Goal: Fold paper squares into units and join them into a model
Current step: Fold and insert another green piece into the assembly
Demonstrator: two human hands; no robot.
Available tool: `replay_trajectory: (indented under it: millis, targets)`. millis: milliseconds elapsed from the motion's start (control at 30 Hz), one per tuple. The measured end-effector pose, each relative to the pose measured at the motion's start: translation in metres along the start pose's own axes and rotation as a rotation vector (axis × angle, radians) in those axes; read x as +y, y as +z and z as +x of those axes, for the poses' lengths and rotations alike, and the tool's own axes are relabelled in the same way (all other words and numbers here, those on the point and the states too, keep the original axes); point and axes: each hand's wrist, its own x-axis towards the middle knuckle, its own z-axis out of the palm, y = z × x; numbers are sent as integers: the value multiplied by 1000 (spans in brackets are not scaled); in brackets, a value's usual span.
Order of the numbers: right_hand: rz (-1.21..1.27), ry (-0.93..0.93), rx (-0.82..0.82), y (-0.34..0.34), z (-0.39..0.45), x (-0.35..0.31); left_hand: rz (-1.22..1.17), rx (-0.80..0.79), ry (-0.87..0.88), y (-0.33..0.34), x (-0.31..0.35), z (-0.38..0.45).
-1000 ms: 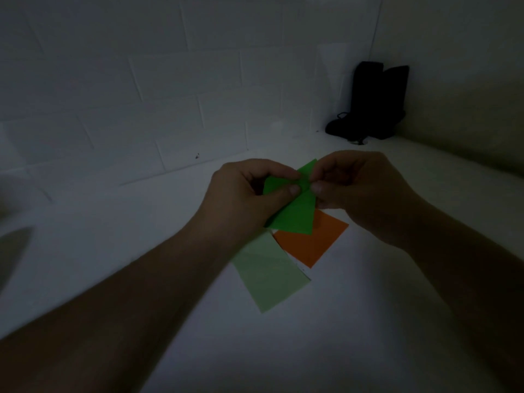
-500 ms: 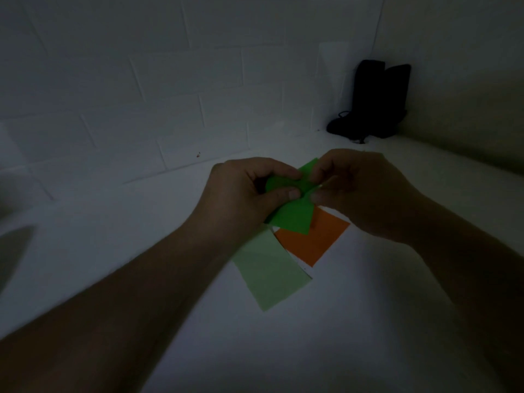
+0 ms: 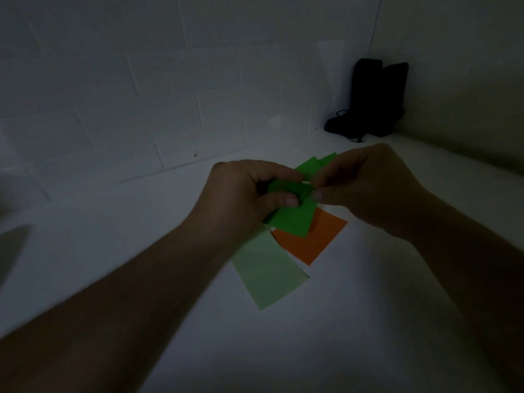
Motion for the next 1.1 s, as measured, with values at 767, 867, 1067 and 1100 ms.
replay_trajectory:
  millis: [767, 867, 1067, 1100]
  targets:
    - [774, 340, -25, 9, 8, 0, -325, 39, -182, 11, 1, 3]
    - [763, 333, -11, 9, 7, -2, -338, 49, -213, 11, 2, 3]
    - [699, 308, -45, 10, 5, -3, -324, 62, -231, 11, 4, 2]
    - [689, 302, -56, 11, 4, -3, -322, 58, -235, 11, 5, 2]
